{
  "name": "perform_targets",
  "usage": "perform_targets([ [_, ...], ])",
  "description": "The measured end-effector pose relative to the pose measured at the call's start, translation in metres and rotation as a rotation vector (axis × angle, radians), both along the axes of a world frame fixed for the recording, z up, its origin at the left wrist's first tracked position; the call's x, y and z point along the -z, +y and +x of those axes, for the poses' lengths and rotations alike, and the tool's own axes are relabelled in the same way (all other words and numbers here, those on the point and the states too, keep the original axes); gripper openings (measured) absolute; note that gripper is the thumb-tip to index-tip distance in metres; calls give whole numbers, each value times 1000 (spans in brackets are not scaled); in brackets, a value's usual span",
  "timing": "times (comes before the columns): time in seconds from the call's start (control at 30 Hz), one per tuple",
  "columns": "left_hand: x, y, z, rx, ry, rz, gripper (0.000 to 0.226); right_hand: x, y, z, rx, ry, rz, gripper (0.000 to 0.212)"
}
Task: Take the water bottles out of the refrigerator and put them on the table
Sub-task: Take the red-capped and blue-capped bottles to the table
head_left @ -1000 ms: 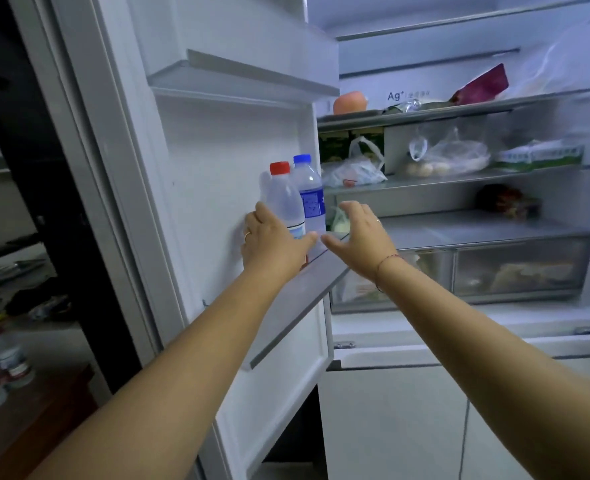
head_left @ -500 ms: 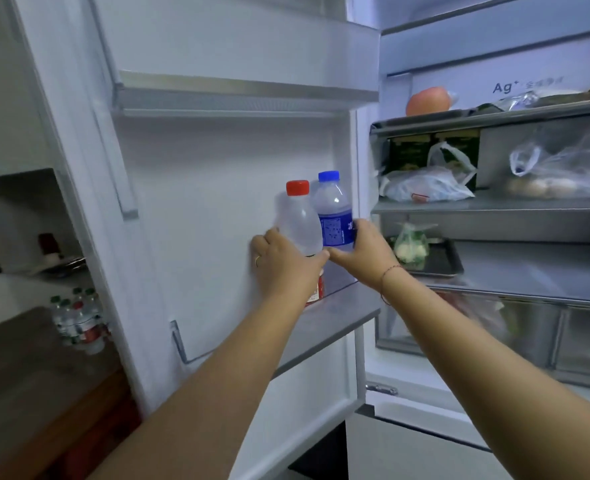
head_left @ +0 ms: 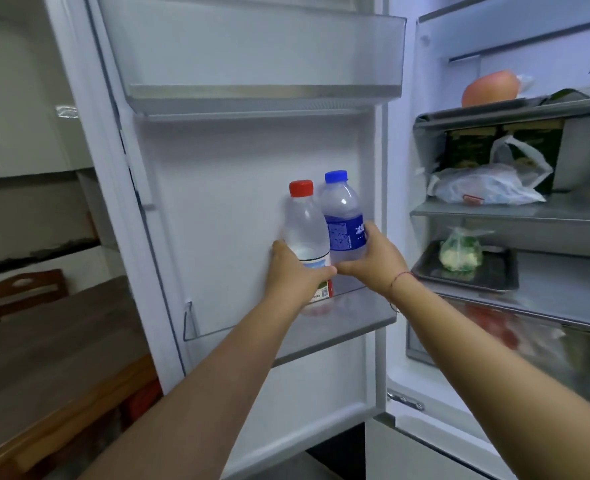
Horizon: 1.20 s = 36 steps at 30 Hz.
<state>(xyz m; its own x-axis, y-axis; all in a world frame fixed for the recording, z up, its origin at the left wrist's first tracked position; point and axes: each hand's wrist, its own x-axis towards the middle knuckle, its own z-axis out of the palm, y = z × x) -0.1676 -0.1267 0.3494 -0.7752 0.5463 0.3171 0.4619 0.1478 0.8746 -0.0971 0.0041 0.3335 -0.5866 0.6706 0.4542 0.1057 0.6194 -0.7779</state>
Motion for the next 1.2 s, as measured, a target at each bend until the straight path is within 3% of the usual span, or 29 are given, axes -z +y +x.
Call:
perform_targets([
  [0.27, -16, -22, 9, -24, 112, 263, 70, -13, -34, 17, 8, 253, 68, 63],
  [0.57, -48, -96, 23, 27, 287, 438, 78, -66, -112, 46, -20, 345, 288, 73],
  [0.9, -27, -243, -13, 88, 249, 449, 71, -51, -249, 13, -103, 312, 282, 72],
  [1.2, 24, -384, -94, 7, 95, 271, 74, 7, -369, -78, -229, 223, 151, 62],
])
